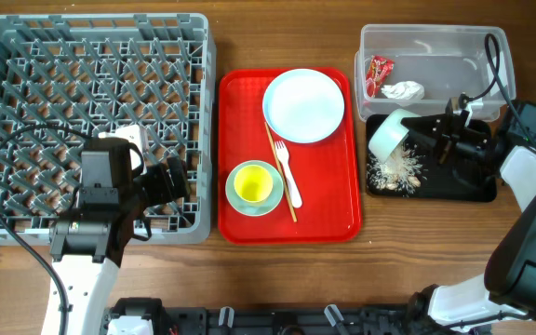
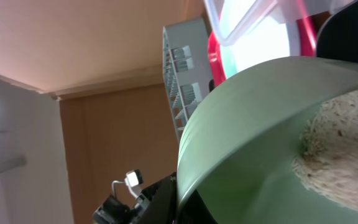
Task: Sort waste into correct bins and load items into the dishwasher rack
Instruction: 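Tip the green bowl over the black tray to pour out rice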
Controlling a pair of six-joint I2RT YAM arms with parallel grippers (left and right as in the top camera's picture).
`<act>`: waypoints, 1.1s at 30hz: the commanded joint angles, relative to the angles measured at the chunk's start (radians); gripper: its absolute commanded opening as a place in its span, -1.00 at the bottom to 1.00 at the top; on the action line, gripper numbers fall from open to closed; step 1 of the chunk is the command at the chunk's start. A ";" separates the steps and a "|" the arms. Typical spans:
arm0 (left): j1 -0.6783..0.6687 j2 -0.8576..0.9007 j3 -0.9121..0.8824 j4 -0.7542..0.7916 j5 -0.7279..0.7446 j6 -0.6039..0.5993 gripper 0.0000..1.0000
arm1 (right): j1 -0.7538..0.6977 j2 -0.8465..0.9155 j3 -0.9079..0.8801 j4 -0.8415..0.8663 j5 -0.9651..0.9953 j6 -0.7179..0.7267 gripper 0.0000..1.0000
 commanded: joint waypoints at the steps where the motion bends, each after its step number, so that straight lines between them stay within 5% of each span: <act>1: 0.007 0.000 0.020 0.000 0.016 0.016 1.00 | -0.007 0.019 -0.006 0.023 -0.064 0.011 -0.91; 7: 0.007 0.000 0.020 0.000 0.016 0.016 1.00 | -0.019 0.019 -0.006 0.050 -0.109 0.031 -0.91; 23: 0.007 0.000 0.020 0.000 0.016 0.016 1.00 | -0.153 0.019 -0.006 0.345 -0.241 0.438 -0.91; 33: 0.007 0.000 0.020 0.000 0.016 0.016 1.00 | -0.152 0.019 -0.006 0.364 -0.230 0.399 -0.91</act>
